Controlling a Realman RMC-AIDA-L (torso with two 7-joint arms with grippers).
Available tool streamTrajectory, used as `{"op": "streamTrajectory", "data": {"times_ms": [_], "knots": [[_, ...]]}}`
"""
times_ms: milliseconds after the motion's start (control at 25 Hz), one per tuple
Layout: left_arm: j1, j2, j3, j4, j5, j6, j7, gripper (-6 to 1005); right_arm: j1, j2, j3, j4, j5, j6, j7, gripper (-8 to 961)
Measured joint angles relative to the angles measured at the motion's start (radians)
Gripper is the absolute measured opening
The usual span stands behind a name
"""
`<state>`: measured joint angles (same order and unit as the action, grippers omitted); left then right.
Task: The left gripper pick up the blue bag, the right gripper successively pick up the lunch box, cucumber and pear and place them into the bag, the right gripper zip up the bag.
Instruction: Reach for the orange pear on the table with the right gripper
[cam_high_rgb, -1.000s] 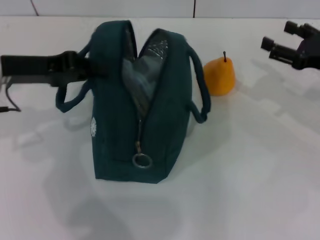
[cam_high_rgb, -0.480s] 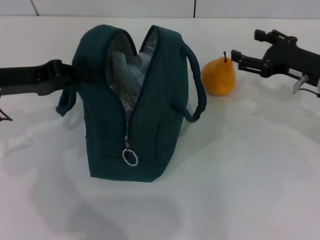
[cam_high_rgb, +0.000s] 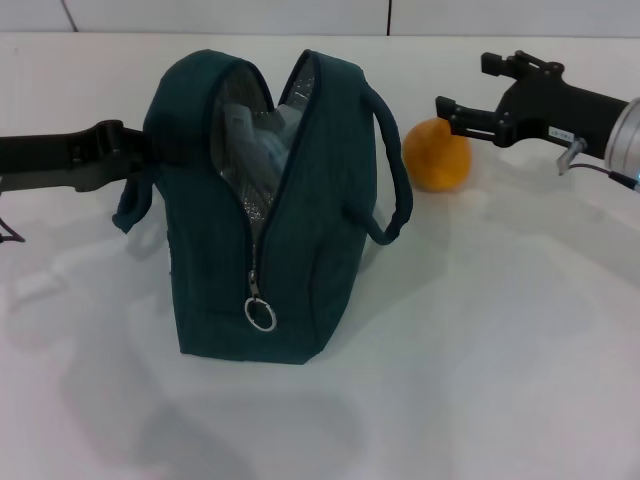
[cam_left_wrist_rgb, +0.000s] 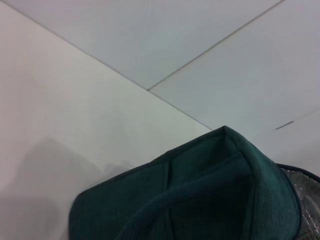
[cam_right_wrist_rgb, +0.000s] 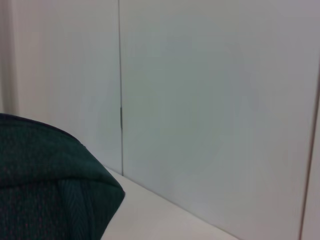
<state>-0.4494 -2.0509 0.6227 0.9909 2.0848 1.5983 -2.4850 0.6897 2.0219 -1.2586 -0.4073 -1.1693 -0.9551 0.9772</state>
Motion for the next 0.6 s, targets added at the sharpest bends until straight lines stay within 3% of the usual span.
{"op": "streamTrajectory", "data": {"times_ms": [560, 600], "knots": [[-0.008, -0.001, 0.001, 0.000, 0.000, 0.000, 0.000, 78, 0.044, 0.006, -0.024, 0.054, 0.007, 0.019, -0.016, 854], [-0.008, -0.001, 0.001, 0.000, 0.000, 0.000, 0.000, 78, 0.044, 0.006, -0.024, 0.055, 0.007, 0.020, -0.017, 817]]}}
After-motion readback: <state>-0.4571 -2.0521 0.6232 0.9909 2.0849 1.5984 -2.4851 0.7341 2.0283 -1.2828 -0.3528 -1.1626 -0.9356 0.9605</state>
